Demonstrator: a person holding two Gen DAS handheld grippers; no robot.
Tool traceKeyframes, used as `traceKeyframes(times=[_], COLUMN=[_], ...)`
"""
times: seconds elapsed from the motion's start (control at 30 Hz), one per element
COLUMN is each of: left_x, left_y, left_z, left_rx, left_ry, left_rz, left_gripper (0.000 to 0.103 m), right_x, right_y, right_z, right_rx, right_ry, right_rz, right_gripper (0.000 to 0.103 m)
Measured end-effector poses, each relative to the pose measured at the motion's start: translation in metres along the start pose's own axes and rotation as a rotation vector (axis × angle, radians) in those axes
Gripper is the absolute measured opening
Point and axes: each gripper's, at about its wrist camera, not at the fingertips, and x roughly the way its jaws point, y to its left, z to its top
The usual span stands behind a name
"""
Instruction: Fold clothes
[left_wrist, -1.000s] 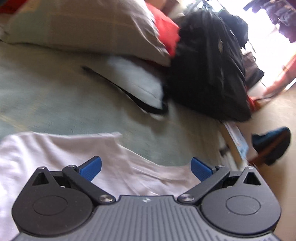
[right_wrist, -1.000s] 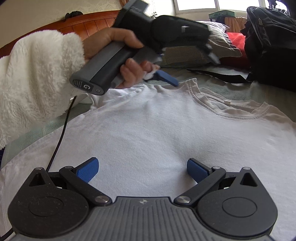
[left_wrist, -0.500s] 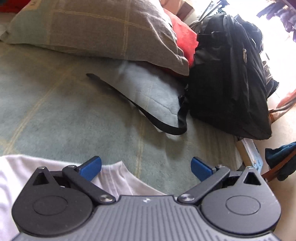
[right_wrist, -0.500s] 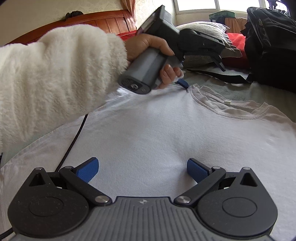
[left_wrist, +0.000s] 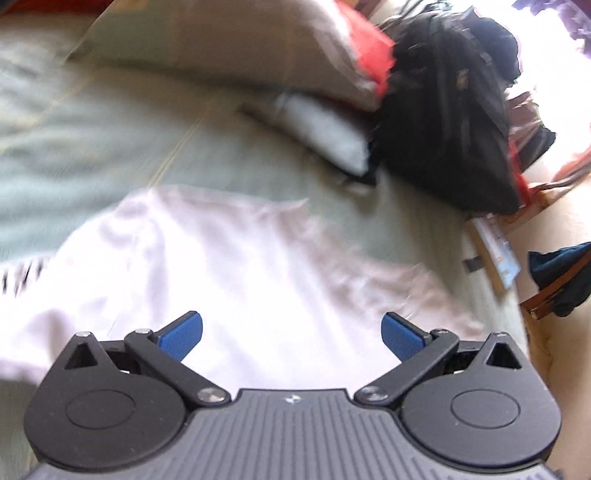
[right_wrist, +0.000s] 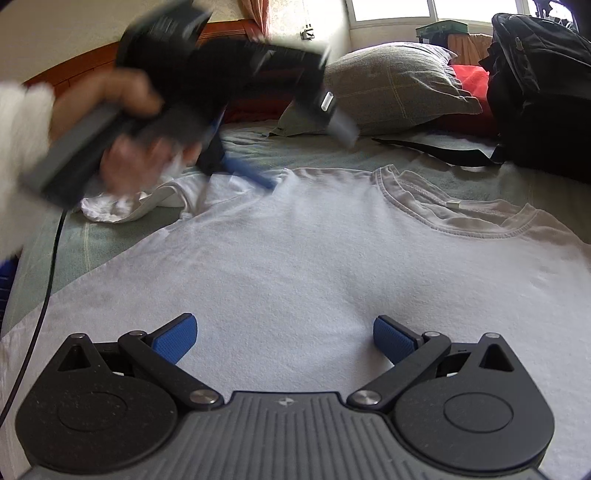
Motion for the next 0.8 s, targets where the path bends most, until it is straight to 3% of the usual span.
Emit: traceKeyframes(times=[0.17, 0.33, 0.57, 0.8], left_x=[0.007, -0.017, -0.103, -0.185], left_y=[0.019, 0.009, 0.024, 0.109], left_z=[0.003, 0.012, -0.029, -0.092], left_rx=[-0.038, -0.02, 0.027, -0.072], left_ry=[-0.106, -0.145, -0.205, -0.289], left_rz=[0.049, 0.111, 0.117, 0.139], left_gripper=[0.102, 0.102, 0.102, 0.102], right_x=[-0.003, -0.003, -0.002, 0.003], right_y=[-0.001, -0.001, 0.0, 0.0], right_z=[-0.001, -0.002, -0.002, 0.005], right_rx=[0.011, 0.009, 0.0, 0.004], right_ry=[-0.006, -0.006, -0.002, 0.014], right_rz=[0.004, 0.003, -0.002, -0.004], right_gripper=[0.103, 0.103, 0.103, 0.103])
